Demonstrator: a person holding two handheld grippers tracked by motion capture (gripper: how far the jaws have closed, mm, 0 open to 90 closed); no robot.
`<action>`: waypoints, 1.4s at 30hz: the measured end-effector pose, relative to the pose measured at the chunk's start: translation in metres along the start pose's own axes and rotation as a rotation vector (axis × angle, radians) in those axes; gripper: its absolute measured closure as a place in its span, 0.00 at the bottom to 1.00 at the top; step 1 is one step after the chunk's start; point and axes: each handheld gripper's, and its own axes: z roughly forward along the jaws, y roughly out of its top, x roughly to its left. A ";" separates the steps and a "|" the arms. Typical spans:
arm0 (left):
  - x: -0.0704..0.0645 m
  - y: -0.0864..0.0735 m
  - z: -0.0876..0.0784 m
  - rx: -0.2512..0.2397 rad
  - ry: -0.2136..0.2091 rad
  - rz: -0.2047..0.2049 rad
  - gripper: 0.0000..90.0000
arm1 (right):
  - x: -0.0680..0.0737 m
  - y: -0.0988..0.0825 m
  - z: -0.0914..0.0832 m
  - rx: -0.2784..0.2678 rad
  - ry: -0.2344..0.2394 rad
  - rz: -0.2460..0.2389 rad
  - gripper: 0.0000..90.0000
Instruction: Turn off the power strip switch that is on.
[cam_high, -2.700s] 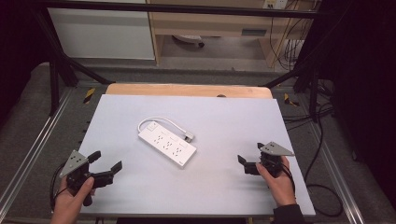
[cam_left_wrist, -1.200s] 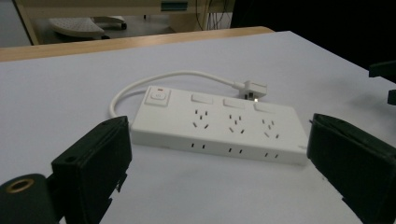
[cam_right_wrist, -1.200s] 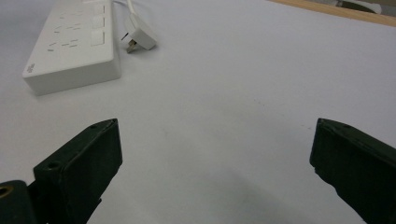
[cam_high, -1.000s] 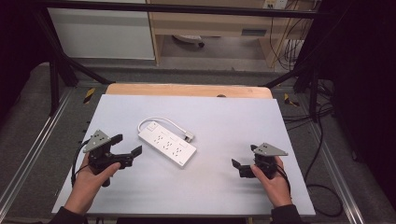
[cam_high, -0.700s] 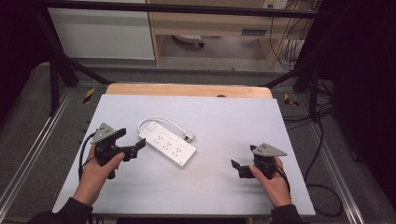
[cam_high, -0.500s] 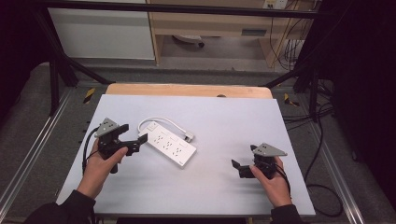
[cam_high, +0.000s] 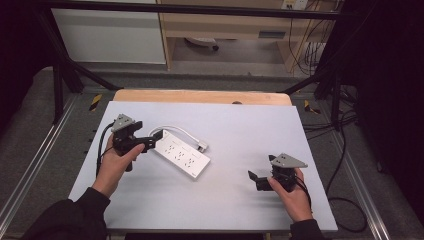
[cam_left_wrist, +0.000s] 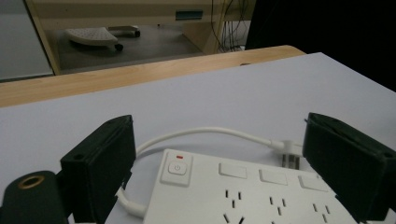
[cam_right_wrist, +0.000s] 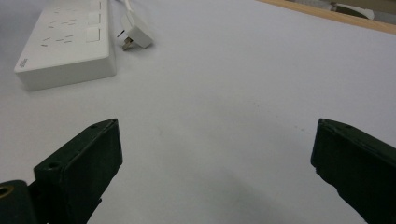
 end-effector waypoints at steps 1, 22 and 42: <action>0.001 0.002 0.001 0.002 -0.003 -0.007 0.11 | 0.000 0.000 0.000 -0.002 -0.004 -0.001 0.03; -0.013 0.010 0.019 0.043 -0.006 0.059 0.13 | -0.006 0.000 -0.010 -0.037 -0.057 0.020 0.02; -0.006 0.008 0.037 0.079 0.014 0.033 0.16 | -0.007 -0.001 -0.007 -0.024 -0.060 0.022 0.02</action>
